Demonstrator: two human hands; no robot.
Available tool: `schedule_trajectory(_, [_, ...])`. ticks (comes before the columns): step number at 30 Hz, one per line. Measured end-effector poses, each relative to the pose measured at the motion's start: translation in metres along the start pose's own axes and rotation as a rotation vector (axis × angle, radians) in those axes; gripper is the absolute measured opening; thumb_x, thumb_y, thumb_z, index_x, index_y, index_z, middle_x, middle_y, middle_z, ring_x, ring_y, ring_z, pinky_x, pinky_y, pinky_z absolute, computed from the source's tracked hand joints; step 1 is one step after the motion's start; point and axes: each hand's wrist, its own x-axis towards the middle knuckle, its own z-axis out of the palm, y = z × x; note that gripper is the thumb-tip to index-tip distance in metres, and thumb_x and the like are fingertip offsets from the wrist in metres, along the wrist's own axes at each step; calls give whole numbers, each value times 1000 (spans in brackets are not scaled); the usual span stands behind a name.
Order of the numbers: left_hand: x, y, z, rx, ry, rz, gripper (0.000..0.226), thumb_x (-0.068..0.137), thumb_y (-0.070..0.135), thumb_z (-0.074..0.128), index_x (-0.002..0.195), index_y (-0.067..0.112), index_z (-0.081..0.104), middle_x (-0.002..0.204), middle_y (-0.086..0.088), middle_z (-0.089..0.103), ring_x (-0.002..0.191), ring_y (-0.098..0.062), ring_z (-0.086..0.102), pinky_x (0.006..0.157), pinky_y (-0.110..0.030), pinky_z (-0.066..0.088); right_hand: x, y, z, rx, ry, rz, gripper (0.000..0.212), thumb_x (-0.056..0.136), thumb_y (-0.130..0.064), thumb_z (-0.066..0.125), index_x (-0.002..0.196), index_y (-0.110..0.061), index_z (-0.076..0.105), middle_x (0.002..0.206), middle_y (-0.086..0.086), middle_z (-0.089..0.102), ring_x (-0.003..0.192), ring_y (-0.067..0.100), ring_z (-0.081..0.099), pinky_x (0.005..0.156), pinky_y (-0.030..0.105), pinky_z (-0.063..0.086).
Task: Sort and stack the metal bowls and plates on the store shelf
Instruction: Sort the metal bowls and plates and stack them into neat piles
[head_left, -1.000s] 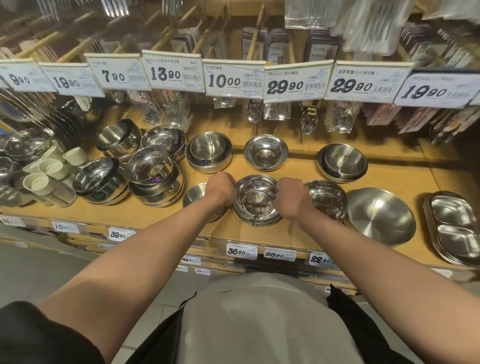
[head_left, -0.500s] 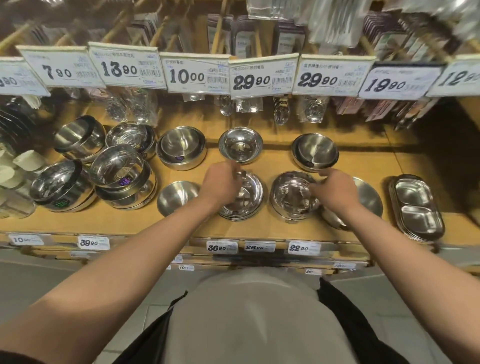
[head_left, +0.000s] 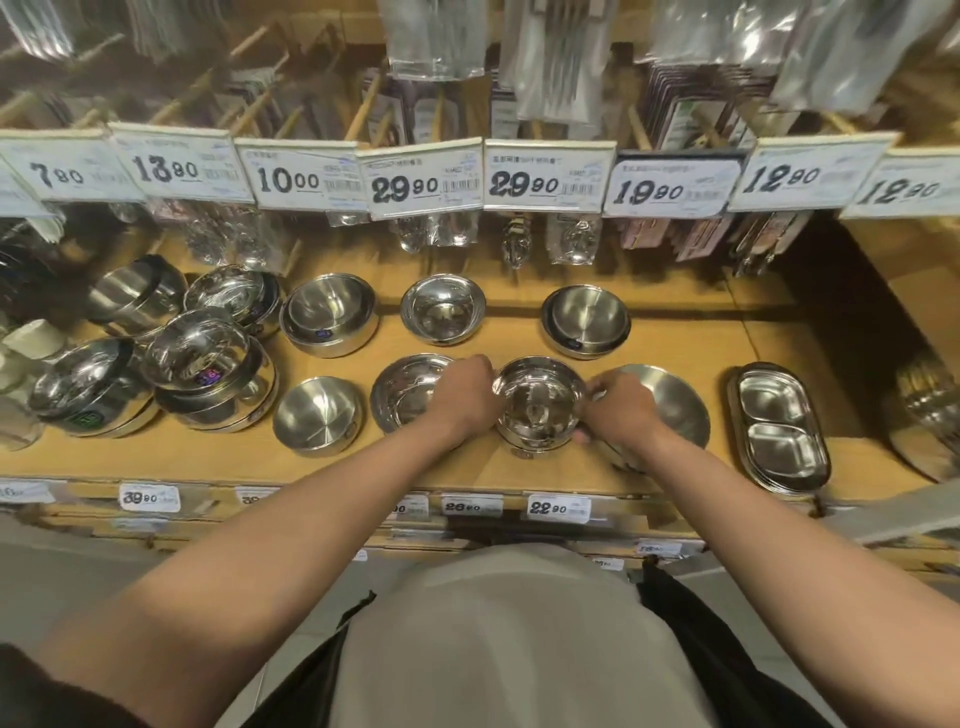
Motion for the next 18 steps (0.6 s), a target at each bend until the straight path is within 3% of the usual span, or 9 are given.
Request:
schedule_trajectory(2, [-6, 3, 2, -27, 63, -23, 32, 90, 8, 59, 120, -1, 60, 114, -17, 68, 104, -33, 63, 78, -37, 51, 2, 2, 4, 14, -36, 47, 15, 86, -12, 73, 95, -9, 62, 94, 8, 71, 82, 23, 71, 83, 40, 59])
schedule_trajectory(3, [-9, 3, 5, -36, 70, -47, 30, 90, 8, 57, 118, -1, 59, 111, -16, 68, 104, -33, 63, 76, -36, 51, 3, 1, 5, -11, -60, 54, 18, 86, -16, 73, 95, -9, 59, 96, 8, 70, 83, 23, 70, 83, 41, 58])
schedule_trajectory(6, [-21, 4, 17, -62, 20, -130, 22, 92, 9, 57, 112, 0, 60, 103, -14, 68, 101, -32, 66, 71, -33, 51, 6, -3, 8, -155, -131, 42, 24, 91, -27, 64, 101, -5, 60, 89, 5, 69, 72, 18, 63, 64, 32, 51])
schedule_trajectory(8, [-27, 6, 25, -117, 6, -171, 25, 94, 6, 57, 118, 0, 56, 106, -14, 67, 98, -28, 65, 69, -28, 47, 6, -3, 8, -157, -157, 47, 27, 89, -27, 62, 103, -4, 57, 85, 5, 70, 66, 18, 64, 56, 29, 48])
schedule_trajectory(11, [-33, 11, 32, -219, 23, -199, 30, 95, 9, 60, 122, 3, 49, 98, -5, 63, 80, -16, 58, 61, -21, 44, 10, 1, 0, -161, -134, 16, 16, 86, -20, 63, 79, -7, 56, 75, 6, 64, 55, 13, 55, 42, 22, 34])
schedule_trajectory(13, [-36, 13, 36, -272, 21, -221, 17, 94, 12, 61, 105, 8, 49, 83, 2, 57, 68, -7, 54, 50, -17, 40, 14, 1, -8, -172, -167, -8, 17, 85, -15, 63, 71, -8, 58, 78, 11, 65, 62, 19, 60, 49, 24, 44])
schedule_trajectory(15, [-38, 17, 40, -287, 18, -233, 17, 95, 15, 61, 82, 13, 50, 79, -2, 60, 62, -10, 55, 46, -19, 41, 17, -1, -15, -136, -174, -59, 11, 85, -13, 62, 80, -2, 63, 86, 17, 69, 80, 30, 69, 69, 35, 58])
schedule_trajectory(18, [-40, 21, 43, -264, -17, -252, 24, 97, 19, 59, 75, 11, 55, 77, -5, 64, 58, -11, 56, 44, -20, 40, 17, 1, -20, -147, -156, -126, 17, 85, -12, 58, 94, 1, 66, 95, 18, 71, 89, 36, 70, 81, 46, 60])
